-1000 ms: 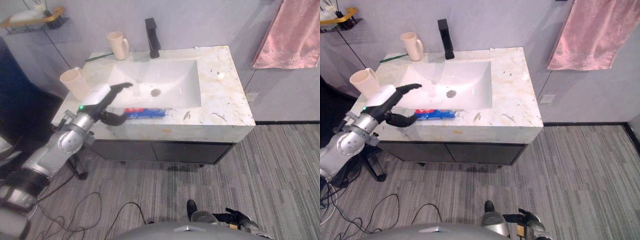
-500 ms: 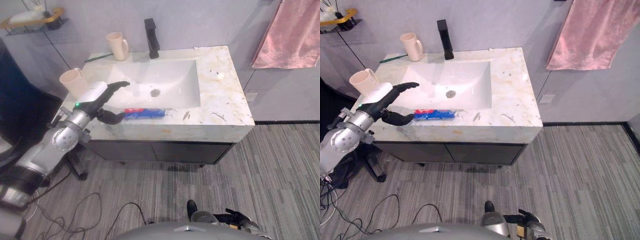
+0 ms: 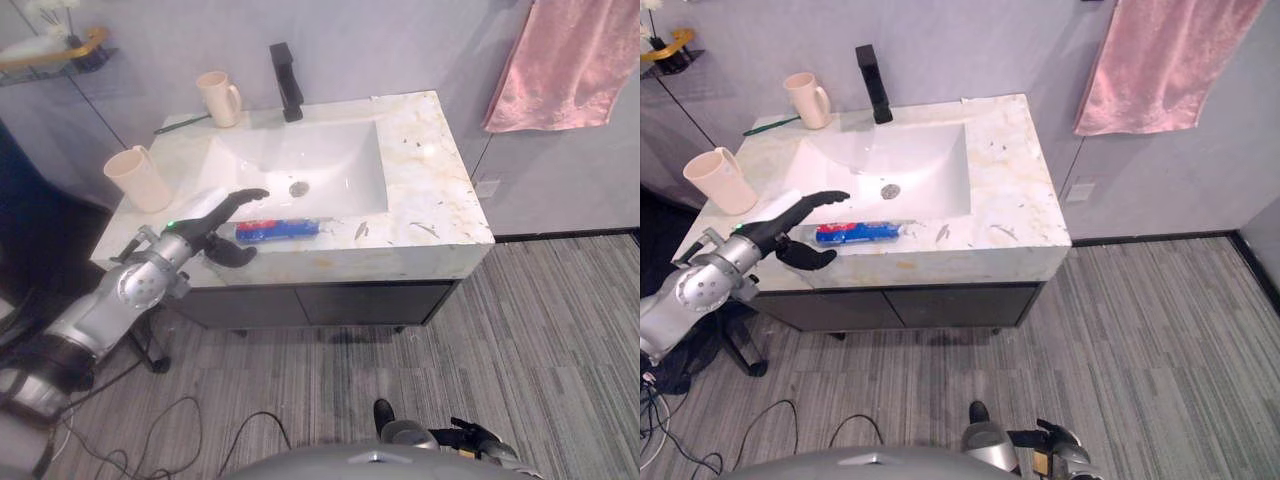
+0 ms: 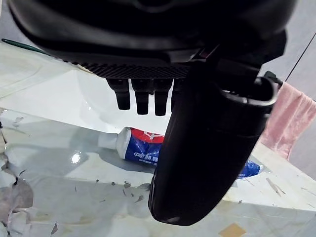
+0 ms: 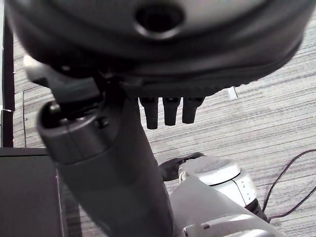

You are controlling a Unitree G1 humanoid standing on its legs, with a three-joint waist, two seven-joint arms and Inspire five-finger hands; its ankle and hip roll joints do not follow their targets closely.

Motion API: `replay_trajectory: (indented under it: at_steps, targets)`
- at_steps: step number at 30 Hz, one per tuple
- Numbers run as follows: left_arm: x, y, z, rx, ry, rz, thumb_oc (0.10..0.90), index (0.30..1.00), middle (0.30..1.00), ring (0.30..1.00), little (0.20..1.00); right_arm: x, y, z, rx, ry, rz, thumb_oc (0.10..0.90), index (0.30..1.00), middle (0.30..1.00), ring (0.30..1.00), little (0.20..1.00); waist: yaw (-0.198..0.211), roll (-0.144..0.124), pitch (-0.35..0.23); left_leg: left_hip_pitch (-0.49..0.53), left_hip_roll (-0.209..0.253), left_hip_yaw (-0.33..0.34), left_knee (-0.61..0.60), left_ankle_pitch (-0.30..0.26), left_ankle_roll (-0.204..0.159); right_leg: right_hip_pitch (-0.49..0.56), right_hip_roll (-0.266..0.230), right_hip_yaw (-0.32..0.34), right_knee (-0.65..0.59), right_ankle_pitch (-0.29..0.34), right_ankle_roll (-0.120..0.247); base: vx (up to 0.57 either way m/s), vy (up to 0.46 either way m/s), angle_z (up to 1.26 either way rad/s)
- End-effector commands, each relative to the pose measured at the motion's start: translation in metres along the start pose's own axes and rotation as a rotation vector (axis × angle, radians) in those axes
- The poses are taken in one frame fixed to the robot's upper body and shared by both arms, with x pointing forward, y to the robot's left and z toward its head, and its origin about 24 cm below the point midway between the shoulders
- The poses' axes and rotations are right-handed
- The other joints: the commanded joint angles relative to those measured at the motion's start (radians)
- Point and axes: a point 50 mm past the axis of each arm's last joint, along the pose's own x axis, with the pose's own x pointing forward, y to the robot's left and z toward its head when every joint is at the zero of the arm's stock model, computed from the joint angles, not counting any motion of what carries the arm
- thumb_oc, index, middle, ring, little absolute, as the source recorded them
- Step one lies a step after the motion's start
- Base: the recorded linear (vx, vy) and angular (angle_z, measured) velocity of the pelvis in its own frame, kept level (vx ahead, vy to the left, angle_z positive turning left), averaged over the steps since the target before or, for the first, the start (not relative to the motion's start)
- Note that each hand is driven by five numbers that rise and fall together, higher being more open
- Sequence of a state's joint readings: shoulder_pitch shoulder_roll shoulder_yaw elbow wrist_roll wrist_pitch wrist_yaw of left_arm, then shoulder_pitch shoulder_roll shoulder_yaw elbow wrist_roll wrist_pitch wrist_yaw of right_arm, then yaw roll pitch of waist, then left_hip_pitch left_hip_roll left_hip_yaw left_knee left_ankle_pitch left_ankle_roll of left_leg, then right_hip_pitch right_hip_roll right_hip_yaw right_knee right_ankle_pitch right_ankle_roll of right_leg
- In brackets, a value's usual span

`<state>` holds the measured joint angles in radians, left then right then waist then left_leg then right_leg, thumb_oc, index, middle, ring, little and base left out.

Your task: Organize the bathroom.

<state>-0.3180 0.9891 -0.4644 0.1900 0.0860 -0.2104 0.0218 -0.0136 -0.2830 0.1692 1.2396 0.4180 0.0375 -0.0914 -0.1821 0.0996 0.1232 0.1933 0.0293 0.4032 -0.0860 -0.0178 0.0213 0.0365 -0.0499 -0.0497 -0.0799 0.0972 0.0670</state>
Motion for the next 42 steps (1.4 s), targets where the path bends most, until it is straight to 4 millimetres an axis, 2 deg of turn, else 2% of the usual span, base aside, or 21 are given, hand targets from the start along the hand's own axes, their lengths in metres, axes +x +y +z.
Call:
replay_trajectory:
  at_steps: [1,4,6,13,14,15,16,17,31,36,38,40,41,42]
  targets:
    - [0.017,0.056,0.013,0.050,-0.048,0.262,0.800,0.900,0.900,0.900,0.900,0.001,-0.007,0.009,0.003,-0.020,-0.021,0.800,0.900,0.900,0.900,0.900,-0.013,0.002,-0.048,-0.042,-0.053,-0.053,0.117,-0.099,0.014,-0.008,0.036,-0.021,0.112,-0.104,0.052,0.00,0.000,0.00]
    - [0.018,0.053,0.012,0.055,-0.040,0.262,0.800,0.900,0.900,0.900,0.900,0.001,-0.006,0.009,0.003,-0.020,-0.019,0.800,0.900,0.900,0.900,0.900,-0.014,0.002,-0.048,-0.042,-0.053,-0.052,0.118,-0.100,0.015,-0.009,0.037,-0.019,0.113,-0.104,0.052,0.00,0.000,0.00]
    - [0.019,0.039,0.005,0.081,-0.009,0.261,0.800,0.900,0.900,0.900,0.900,0.001,-0.005,0.010,-0.004,-0.023,-0.018,0.800,0.900,0.900,0.900,0.900,-0.018,0.001,-0.047,-0.046,-0.053,-0.049,0.126,-0.103,0.015,-0.011,0.036,-0.019,0.117,-0.107,0.051,0.00,0.000,0.00]
    - [0.020,0.029,0.000,0.117,0.031,0.293,0.800,0.900,0.900,0.900,0.900,0.001,-0.003,0.010,-0.007,-0.024,-0.014,0.800,0.900,0.900,0.900,0.900,-0.020,-0.004,-0.050,-0.047,-0.054,-0.048,0.128,-0.106,0.016,-0.009,0.037,-0.017,0.116,-0.110,0.050,0.00,0.000,0.00]
    - [0.021,0.027,0.000,0.123,0.035,0.286,0.596,0.594,0.594,0.594,0.594,0.001,-0.003,0.010,-0.004,-0.025,-0.015,0.800,0.900,0.900,0.900,0.900,-0.019,-0.005,-0.051,-0.048,-0.053,-0.047,0.130,-0.107,0.015,-0.008,0.037,-0.018,0.116,-0.111,0.049,0.00,0.000,0.00]
    - [0.021,0.027,0.000,0.126,0.039,0.285,0.574,0.561,0.561,0.561,0.561,0.001,-0.003,0.010,-0.003,-0.025,-0.014,0.800,0.900,0.900,0.900,0.900,-0.019,-0.005,-0.051,-0.049,-0.052,-0.048,0.132,-0.106,0.015,-0.008,0.037,-0.019,0.116,-0.111,0.049,0.00,0.000,0.00]
    - [0.021,0.027,-0.001,0.129,0.045,0.284,0.416,0.324,0.324,0.324,0.324,0.001,-0.004,0.010,-0.003,-0.025,-0.015,0.800,0.900,0.900,0.900,0.900,-0.019,-0.006,-0.051,-0.050,-0.053,-0.048,0.133,-0.106,0.014,-0.007,0.037,-0.019,0.115,-0.110,0.048,0.00,0.000,0.00]
    - [0.021,0.025,-0.003,0.142,0.058,0.281,0.400,0.300,0.300,0.300,0.300,0.001,-0.003,0.010,0.001,-0.025,-0.016,0.800,0.900,0.900,0.900,0.900,-0.020,-0.006,-0.050,-0.050,-0.052,-0.048,0.133,-0.106,0.014,-0.007,0.038,-0.019,0.114,-0.110,0.048,0.00,0.000,0.00]
    - [0.022,0.013,-0.014,0.165,0.136,0.271,0.400,0.300,0.300,0.300,0.300,0.001,-0.004,0.006,0.046,-0.013,-0.036,0.800,0.900,0.900,0.900,0.900,-0.028,-0.013,-0.053,-0.048,-0.051,-0.040,0.128,-0.104,0.013,-0.004,0.040,-0.019,0.105,-0.109,0.050,0.00,-0.001,-0.01]
    - [0.023,0.017,-0.012,0.131,0.113,0.307,0.400,0.300,0.300,0.300,0.300,0.000,-0.012,-0.002,0.141,0.007,-0.075,0.800,0.900,0.900,0.900,0.900,-0.040,-0.020,-0.053,-0.048,-0.049,-0.030,0.125,-0.104,0.013,-0.006,0.041,-0.015,0.100,-0.104,0.053,0.00,0.000,0.00]
    - [0.024,0.024,-0.007,0.083,0.083,0.373,0.400,0.300,0.300,0.300,0.300,-0.001,-0.017,-0.007,0.185,0.013,-0.108,0.800,0.900,0.900,0.900,0.900,-0.049,-0.025,-0.053,-0.048,-0.050,-0.026,0.121,-0.103,0.014,-0.009,0.042,-0.010,0.099,-0.099,0.055,0.00,0.015,-0.02]
    - [0.024,0.035,0.000,0.015,0.019,0.434,0.400,0.300,0.300,0.300,0.300,-0.002,-0.027,-0.010,0.331,-0.002,-0.165,0.800,0.900,0.900,0.900,0.900,-0.058,-0.032,-0.047,-0.041,-0.050,-0.024,0.121,-0.108,0.016,-0.006,0.042,-0.007,0.097,-0.096,0.058,0.00,0.013,-0.05]
    - [0.023,0.035,0.000,0.015,0.019,0.434,0.400,0.300,0.300,0.300,0.300,-0.002,-0.027,-0.010,0.331,-0.002,-0.164,0.800,0.900,0.900,0.900,0.900,-0.057,-0.033,-0.048,-0.045,-0.049,-0.022,0.121,-0.104,0.015,-0.009,0.042,-0.005,0.097,-0.093,0.057,-0.01,0.006,-0.06]
    - [0.023,0.043,0.008,-0.025,-0.031,0.462,0.400,0.300,0.300,0.300,0.300,-0.003,-0.038,-0.010,0.400,-0.030,-0.207,0.800,0.900,0.900,0.900,0.900,-0.066,-0.038,-0.044,-0.039,-0.047,-0.018,0.122,-0.108,0.016,-0.007,0.044,-0.003,0.098,-0.094,0.057,-0.01,0.014,-0.08]
